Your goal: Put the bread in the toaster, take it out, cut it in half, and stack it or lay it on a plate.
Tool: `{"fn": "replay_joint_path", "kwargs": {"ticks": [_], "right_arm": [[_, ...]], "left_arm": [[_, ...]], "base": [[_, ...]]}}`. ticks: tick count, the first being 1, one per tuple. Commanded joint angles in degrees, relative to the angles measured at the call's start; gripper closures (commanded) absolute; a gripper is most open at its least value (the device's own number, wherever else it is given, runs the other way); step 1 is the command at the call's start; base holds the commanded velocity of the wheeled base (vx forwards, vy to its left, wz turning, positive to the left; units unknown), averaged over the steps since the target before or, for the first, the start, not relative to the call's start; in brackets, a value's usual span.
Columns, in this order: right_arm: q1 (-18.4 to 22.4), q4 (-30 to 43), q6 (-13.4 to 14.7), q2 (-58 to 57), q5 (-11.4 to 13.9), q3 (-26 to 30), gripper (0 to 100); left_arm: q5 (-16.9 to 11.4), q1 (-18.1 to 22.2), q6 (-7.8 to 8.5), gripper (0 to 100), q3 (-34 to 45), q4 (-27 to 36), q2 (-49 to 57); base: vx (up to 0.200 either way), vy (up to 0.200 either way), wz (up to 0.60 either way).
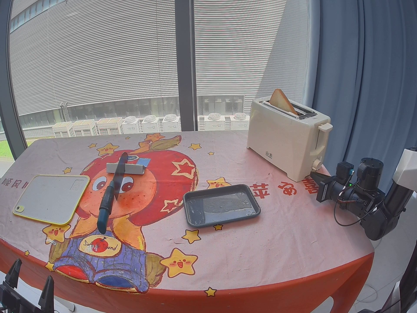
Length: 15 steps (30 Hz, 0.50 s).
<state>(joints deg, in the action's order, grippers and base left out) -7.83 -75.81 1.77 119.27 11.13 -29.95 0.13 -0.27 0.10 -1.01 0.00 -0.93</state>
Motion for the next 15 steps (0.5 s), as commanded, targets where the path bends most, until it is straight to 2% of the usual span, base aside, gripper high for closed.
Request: {"fn": "replay_joint_path", "kwargs": {"ticks": [1,15], "right_arm": [[-0.08,-0.04,-0.01,-0.09,0.03,0.16,100],[-0.17,-0.04,-0.8,-6.07,-0.76,0.95,100]], "left_arm": [[0.04,0.09,-0.01,0,0.92,0.0,-0.04],[0.04,0.09,-0.01,0,0.92,-0.09,-0.04]], "base": [[0.0,0.0,0.0],[0.0,0.0,0.0]]}}
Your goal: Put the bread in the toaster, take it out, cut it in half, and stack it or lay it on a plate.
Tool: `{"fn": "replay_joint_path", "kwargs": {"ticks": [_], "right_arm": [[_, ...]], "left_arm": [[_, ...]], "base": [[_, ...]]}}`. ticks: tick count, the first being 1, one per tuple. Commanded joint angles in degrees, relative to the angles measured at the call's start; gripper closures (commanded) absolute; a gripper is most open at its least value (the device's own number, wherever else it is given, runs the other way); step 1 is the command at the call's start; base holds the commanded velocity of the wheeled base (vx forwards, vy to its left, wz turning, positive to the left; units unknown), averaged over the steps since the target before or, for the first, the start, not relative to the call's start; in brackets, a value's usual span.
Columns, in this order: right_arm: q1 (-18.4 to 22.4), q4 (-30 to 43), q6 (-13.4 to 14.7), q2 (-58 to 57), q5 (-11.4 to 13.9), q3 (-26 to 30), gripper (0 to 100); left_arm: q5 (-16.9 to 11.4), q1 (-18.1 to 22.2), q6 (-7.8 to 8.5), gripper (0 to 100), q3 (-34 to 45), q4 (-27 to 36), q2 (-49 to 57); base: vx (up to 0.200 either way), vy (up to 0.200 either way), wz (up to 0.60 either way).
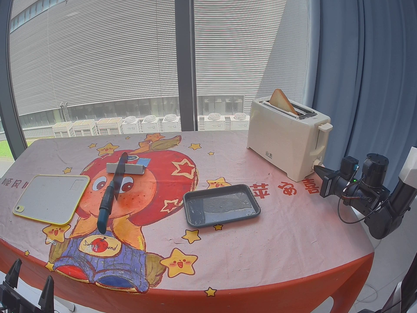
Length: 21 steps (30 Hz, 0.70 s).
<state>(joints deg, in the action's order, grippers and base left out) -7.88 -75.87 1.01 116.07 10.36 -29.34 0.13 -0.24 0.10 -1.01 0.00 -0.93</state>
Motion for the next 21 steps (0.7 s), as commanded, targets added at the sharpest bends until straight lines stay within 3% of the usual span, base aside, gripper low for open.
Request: {"fn": "replay_joint_path", "kwargs": {"ticks": [1,21], "right_arm": [[-0.12,0.02,-0.05,-3.57,0.01,0.34,100],[0.4,0.99,0.04,-14.99,0.1,-1.07,100]], "left_arm": [[0.04,-0.02,-0.01,0,0.92,0.0,-0.04],[0.04,-0.02,-0.01,0,0.92,0.0,-0.04]], "base": [[0.0,0.0,0.0],[0.0,0.0,0.0]]}}
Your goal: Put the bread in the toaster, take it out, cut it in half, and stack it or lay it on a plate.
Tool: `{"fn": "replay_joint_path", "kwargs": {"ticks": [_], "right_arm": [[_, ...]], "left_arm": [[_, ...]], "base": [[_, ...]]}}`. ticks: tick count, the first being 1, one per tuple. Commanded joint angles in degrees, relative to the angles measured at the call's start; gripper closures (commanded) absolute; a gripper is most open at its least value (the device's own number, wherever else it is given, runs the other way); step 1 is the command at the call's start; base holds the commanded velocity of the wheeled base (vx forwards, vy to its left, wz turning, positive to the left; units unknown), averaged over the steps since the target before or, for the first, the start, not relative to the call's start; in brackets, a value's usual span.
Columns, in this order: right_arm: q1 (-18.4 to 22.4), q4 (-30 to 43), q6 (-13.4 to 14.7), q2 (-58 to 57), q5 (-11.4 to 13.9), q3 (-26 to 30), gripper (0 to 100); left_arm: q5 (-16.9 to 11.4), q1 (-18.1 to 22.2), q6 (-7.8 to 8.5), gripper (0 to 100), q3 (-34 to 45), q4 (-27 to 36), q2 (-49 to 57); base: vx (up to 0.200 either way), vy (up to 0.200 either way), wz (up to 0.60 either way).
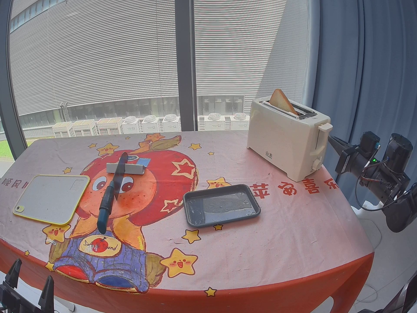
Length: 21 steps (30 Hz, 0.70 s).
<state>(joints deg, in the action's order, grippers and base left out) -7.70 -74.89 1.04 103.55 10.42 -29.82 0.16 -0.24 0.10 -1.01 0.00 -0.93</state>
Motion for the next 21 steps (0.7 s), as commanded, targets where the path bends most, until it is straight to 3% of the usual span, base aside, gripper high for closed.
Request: {"fn": "replay_joint_path", "kwargs": {"ticks": [1,21], "right_arm": [[0.23,0.0,0.11,-2.74,0.04,-0.68,100],[0.94,0.44,0.19,-10.03,0.04,-2.0,100]], "left_arm": [[0.02,-0.02,-0.01,0,0.92,0.0,-0.04],[0.02,-0.02,-0.01,0,0.92,0.0,-0.04]], "base": [[0.0,0.0,0.0],[0.0,0.0,0.0]]}}
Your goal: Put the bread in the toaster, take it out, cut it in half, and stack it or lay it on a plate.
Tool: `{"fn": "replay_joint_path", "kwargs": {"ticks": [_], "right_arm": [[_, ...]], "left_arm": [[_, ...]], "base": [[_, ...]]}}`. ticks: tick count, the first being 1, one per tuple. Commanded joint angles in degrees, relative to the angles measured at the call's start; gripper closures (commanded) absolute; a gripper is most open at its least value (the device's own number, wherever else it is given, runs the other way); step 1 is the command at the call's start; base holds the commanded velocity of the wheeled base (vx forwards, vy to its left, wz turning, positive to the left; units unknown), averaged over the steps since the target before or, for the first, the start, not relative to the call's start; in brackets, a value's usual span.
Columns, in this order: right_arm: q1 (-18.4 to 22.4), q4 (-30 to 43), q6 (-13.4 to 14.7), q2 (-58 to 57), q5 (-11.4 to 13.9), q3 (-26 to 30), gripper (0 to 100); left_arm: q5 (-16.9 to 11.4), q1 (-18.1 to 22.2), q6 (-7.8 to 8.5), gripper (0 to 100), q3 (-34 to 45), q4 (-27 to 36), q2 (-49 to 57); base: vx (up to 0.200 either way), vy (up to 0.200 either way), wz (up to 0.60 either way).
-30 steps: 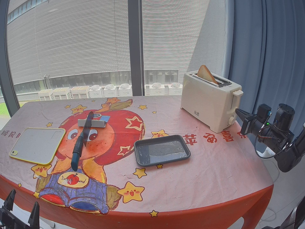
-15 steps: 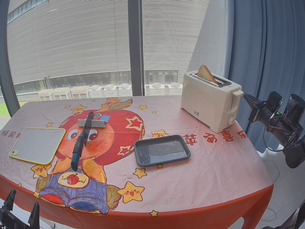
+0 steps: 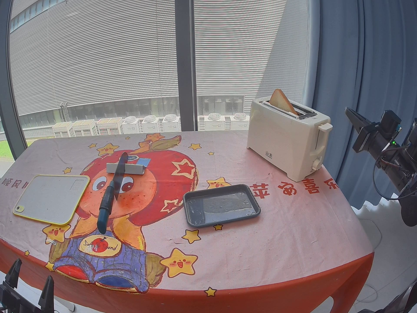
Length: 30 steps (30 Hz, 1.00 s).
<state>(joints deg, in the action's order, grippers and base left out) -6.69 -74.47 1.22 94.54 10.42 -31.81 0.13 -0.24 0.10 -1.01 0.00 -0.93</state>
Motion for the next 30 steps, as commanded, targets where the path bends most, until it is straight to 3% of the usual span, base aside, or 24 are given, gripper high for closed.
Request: {"fn": "replay_joint_path", "kwargs": {"ticks": [1,12,13,27,30], "right_arm": [[-0.07,0.03,0.01,-0.93,0.04,0.08,100],[-0.51,-0.06,0.01,-0.93,0.12,0.16,100],[-0.51,-0.06,0.01,-0.93,0.12,0.16,0],[-1.66,-0.15,2.91,-1.11,-0.14,-0.54,0],[-3.41,-1.03,3.0,-0.58,-2.07,-1.51,0]], "left_arm": [[0.04,-0.02,-0.01,0,0.92,0.0,-0.04],[0.04,-0.02,-0.01,0,0.92,0.0,-0.04],[0.04,-0.02,-0.01,0,0.92,0.0,-0.04],[0.04,-0.02,-0.01,0,0.92,-0.09,-0.04],[0.04,-0.02,-0.01,0,0.92,0.0,-0.04]], "base": [[0.0,0.0,0.0],[0.0,0.0,0.0],[0.0,0.0,0.0],[0.0,0.0,0.0],[0.0,0.0,0.0]]}}
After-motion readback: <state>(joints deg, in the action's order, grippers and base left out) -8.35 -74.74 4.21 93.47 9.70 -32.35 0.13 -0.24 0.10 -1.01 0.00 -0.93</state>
